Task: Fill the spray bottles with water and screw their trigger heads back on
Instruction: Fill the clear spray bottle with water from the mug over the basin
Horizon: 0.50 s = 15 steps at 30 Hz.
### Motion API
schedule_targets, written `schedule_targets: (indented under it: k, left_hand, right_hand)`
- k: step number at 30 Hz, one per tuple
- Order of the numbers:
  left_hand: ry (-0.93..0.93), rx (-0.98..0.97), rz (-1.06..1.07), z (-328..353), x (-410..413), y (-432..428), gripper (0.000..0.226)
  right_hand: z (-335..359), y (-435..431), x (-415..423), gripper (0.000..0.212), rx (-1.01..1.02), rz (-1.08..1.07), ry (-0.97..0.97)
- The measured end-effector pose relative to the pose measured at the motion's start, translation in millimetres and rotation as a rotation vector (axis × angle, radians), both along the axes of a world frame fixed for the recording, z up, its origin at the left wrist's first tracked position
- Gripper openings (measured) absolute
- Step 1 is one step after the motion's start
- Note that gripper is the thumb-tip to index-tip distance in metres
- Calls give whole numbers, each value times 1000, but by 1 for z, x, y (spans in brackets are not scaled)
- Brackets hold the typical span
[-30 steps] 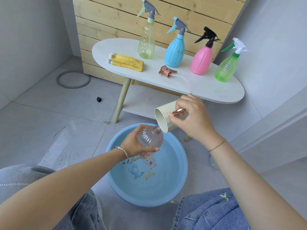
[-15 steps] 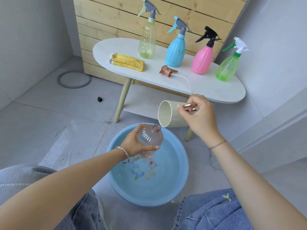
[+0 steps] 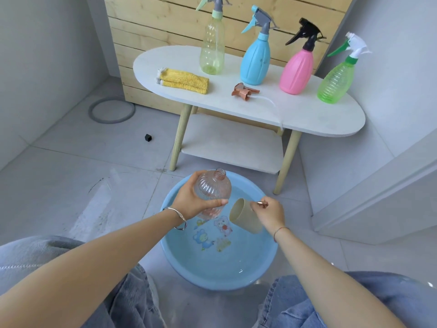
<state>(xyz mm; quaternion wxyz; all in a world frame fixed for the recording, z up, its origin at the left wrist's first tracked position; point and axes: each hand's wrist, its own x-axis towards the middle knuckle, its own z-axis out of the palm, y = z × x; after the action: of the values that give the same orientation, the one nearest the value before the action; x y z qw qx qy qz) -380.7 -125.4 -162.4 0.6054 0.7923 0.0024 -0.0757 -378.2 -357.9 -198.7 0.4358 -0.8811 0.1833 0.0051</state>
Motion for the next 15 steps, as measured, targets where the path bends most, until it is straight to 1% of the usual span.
schedule_targets:
  k: [4, 6, 9, 15]
  left_hand:
    - [8, 9, 14, -5, 1, 3, 84]
    - [16, 13, 18, -8, 2, 4, 87]
    - [20, 19, 22, -10, 4, 6, 93]
    - [13, 20, 49, -14, 5, 8, 92]
  right_hand:
    - [-42, 8, -20, 41, -51, -9, 84]
    - [-52, 9, -25, 43, -62, 7, 102]
    - [-59, 12, -27, 44, -115, 64, 96]
    - [-67, 14, -28, 42, -183, 155, 113]
